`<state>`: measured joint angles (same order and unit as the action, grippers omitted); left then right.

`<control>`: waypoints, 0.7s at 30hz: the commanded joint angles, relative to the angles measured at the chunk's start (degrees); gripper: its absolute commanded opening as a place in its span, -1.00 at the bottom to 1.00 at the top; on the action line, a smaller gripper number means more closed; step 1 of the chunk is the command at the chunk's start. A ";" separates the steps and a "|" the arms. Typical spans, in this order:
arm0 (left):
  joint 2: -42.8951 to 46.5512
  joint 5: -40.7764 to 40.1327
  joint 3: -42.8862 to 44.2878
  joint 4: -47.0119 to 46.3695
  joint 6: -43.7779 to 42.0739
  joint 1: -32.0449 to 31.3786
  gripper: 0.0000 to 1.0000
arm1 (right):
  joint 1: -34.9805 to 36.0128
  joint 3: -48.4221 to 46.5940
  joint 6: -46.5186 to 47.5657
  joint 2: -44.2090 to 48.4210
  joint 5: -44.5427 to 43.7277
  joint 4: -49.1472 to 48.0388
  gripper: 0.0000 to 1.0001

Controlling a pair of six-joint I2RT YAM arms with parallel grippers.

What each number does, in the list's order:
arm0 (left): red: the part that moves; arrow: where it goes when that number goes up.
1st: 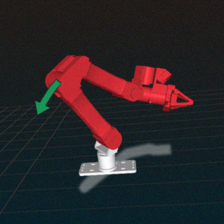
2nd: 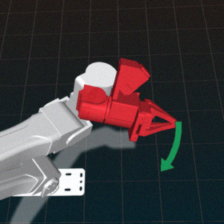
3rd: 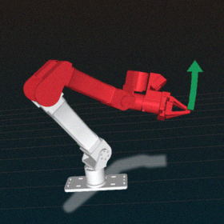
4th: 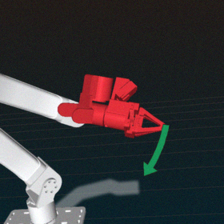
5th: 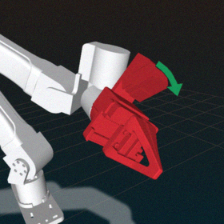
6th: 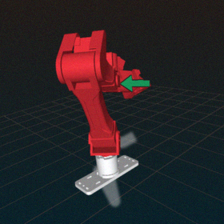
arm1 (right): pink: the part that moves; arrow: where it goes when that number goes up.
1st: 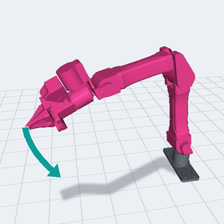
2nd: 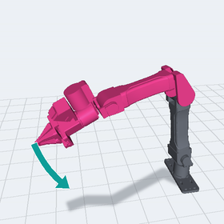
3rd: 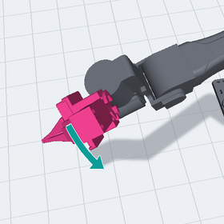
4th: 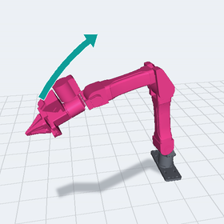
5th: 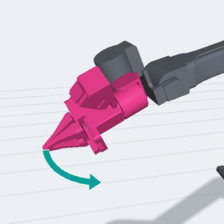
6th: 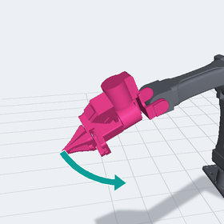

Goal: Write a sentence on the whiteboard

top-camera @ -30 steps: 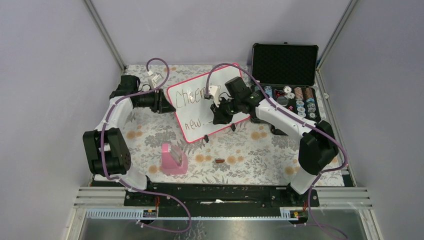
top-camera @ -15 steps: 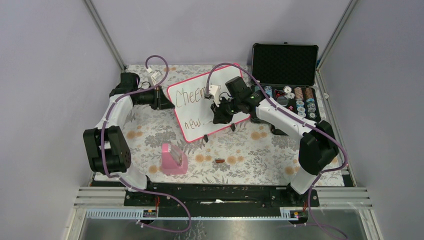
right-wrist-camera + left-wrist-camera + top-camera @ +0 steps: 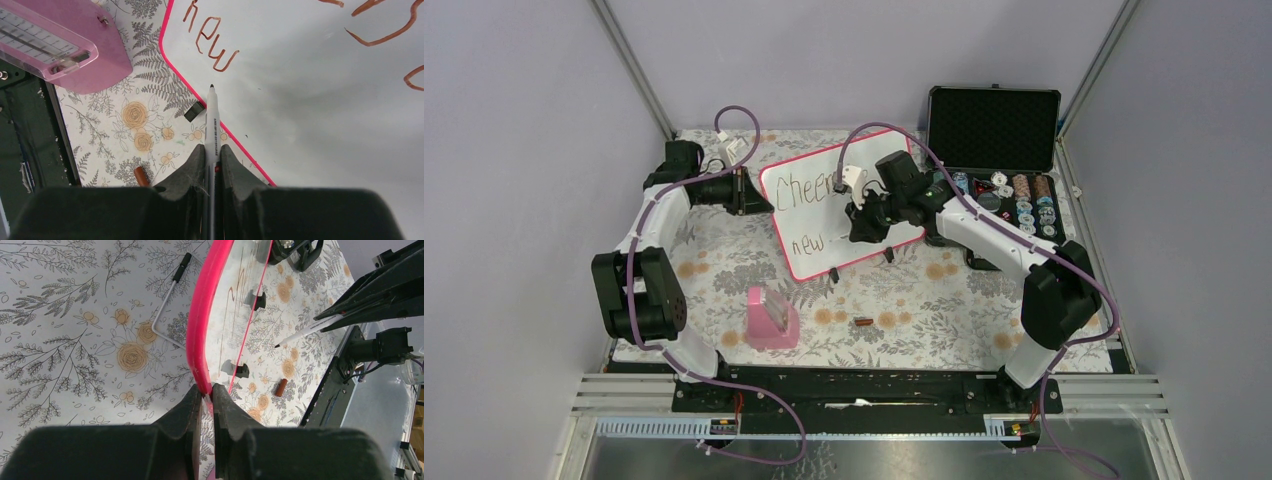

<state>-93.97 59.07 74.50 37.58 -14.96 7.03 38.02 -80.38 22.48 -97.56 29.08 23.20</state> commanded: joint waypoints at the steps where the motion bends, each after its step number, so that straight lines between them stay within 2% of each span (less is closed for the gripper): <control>1: 0.33 -0.40 2.87 -3.39 -1.11 -0.14 -1.00 | -1.04 -0.40 -0.16 1.26 -1.28 -1.91 -1.00; 8: 0.39 -0.29 2.36 -3.39 -1.19 -0.15 -1.00 | -1.90 1.06 -1.00 1.06 -3.63 -4.47 -1.00; 21: 0.43 -0.59 2.57 -3.44 -1.10 -0.34 -1.00 | -1.93 1.63 -1.48 -0.15 -2.88 -4.32 -1.00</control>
<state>-93.97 58.85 74.59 37.56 -14.94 6.92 36.32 -79.55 21.34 -97.67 26.39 20.23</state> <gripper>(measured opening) 0.108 0.171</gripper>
